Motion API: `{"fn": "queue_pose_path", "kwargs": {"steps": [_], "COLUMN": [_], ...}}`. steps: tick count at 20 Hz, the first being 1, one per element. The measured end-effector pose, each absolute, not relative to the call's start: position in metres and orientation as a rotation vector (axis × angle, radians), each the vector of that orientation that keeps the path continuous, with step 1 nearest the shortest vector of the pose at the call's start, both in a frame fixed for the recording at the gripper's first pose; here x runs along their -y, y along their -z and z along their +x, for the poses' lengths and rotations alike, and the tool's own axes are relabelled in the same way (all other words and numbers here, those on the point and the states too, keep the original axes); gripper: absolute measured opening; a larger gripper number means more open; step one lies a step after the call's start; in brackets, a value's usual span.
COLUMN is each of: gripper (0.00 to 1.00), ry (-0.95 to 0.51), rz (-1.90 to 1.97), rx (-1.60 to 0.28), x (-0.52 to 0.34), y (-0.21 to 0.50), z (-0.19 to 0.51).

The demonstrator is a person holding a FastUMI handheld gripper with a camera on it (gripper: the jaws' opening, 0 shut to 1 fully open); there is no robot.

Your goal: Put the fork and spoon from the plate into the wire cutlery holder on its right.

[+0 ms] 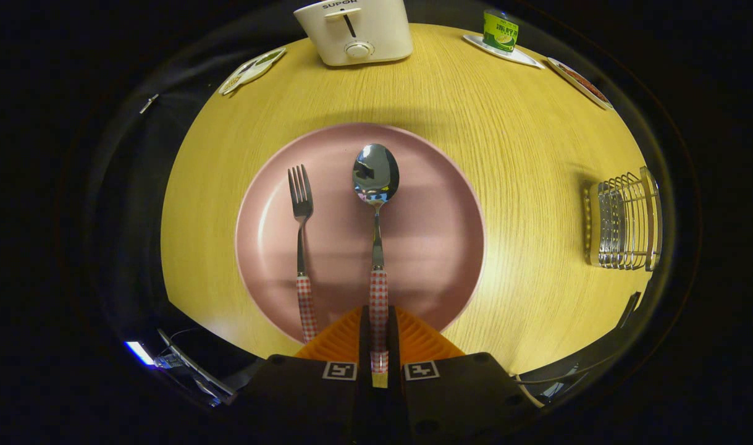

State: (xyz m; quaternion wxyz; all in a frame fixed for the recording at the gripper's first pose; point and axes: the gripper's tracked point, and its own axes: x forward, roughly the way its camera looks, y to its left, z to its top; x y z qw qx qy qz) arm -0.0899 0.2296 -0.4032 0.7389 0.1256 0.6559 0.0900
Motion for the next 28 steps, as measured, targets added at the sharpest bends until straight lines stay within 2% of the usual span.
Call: {"fn": "queue_pose_path", "kwargs": {"steps": [6,14,21,28], "gripper": [0.13,0.13,0.13,0.13], "ry": [-0.281,-0.351,-0.327,-0.325], "rz": [0.286,0.200,0.098,-0.027], "rx": [-1.346,-1.319,-1.504,-1.759], "x": [-0.208,-0.100,0.010,0.069], "y": [0.351,0.276,0.273,0.298], "z": [-0.080,-0.089,-0.118,-0.138]}}
